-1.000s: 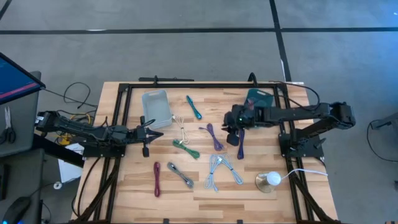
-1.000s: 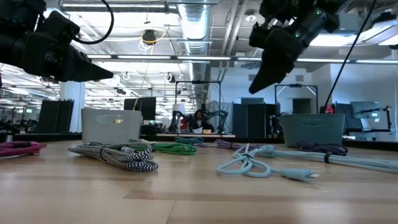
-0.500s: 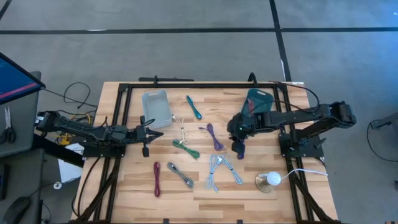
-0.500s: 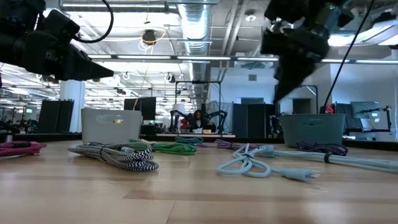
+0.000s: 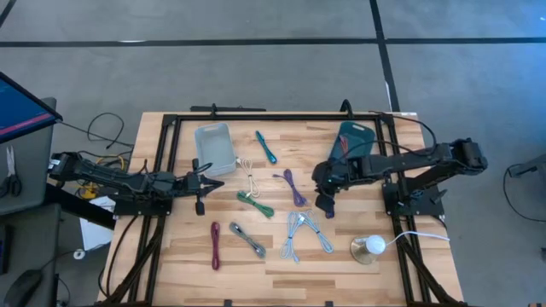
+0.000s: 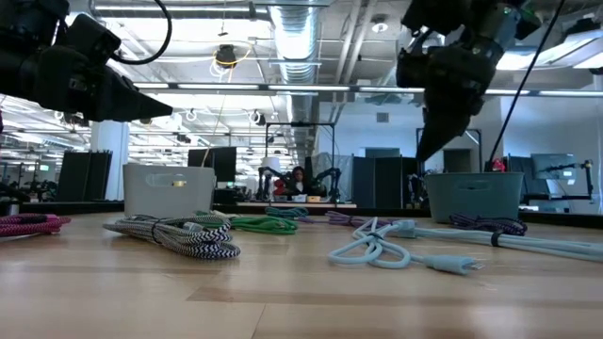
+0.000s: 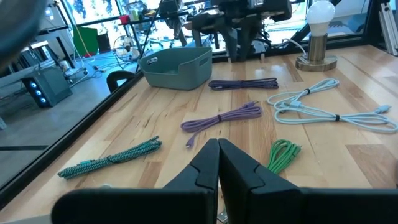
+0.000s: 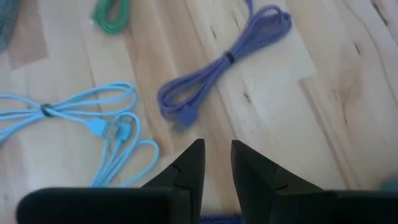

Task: Pick & Place USB Port
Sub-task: Put the purple patterned USB cable into the gray bin

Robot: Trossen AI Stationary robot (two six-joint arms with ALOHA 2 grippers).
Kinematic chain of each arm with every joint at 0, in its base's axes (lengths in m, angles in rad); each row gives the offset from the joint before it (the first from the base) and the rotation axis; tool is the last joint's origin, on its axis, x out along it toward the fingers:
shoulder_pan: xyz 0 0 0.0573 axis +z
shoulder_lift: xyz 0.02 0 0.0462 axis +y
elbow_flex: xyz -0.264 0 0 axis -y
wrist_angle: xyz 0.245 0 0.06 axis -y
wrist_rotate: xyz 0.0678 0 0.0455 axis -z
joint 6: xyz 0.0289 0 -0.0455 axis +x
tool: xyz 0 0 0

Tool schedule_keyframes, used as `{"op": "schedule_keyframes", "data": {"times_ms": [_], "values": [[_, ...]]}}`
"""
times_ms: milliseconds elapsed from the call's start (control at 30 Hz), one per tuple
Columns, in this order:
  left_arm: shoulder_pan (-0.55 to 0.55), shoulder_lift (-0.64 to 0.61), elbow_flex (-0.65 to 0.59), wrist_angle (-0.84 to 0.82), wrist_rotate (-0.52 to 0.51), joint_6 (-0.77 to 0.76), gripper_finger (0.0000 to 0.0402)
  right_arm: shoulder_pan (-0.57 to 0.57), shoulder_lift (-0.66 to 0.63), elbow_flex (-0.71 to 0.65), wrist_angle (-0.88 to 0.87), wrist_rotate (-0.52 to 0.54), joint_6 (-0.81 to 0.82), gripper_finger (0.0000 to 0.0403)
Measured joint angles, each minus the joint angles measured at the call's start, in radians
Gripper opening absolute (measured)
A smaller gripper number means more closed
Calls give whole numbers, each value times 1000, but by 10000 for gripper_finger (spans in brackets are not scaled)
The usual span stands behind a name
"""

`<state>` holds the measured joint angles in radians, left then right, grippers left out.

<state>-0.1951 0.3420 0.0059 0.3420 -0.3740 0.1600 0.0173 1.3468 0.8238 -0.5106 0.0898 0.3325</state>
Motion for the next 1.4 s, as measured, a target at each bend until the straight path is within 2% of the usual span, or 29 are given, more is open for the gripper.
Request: {"op": "schedule_keyframes", "data": {"times_ms": [200, 300, 400, 567, 767, 1000, 1233, 1400], "values": [[0, 0, 0, 0, 0, 0, 10, -3, 0, 1, 84, 46, 7, 71], [0, 0, 0, 0, 0, 0, 10, -12, 0, 35, 42, 43, 88, 71], [0, 0, 0, 0, 0, 0, 10, -23, 0, 87, -103, 69, 238, 71], [0, 0, 0, 0, 0, -5, 10, -11, 0, 141, -387, 199, 437, 71], [0, 0, 0, 0, 0, -11, 10, -1, 0, 142, -595, 164, 636, 72], [0, 0, 0, 0, 0, -11, 10, 9, 0, 142, -588, 19, 689, 96], [0, 0, 0, -1, 0, -43, 10, 9, 0, 140, -509, -5, 719, 162], [0, 0, 0, -3, 0, -45, 10, 9, 0, 75, -398, -28, 740, 197]]}}
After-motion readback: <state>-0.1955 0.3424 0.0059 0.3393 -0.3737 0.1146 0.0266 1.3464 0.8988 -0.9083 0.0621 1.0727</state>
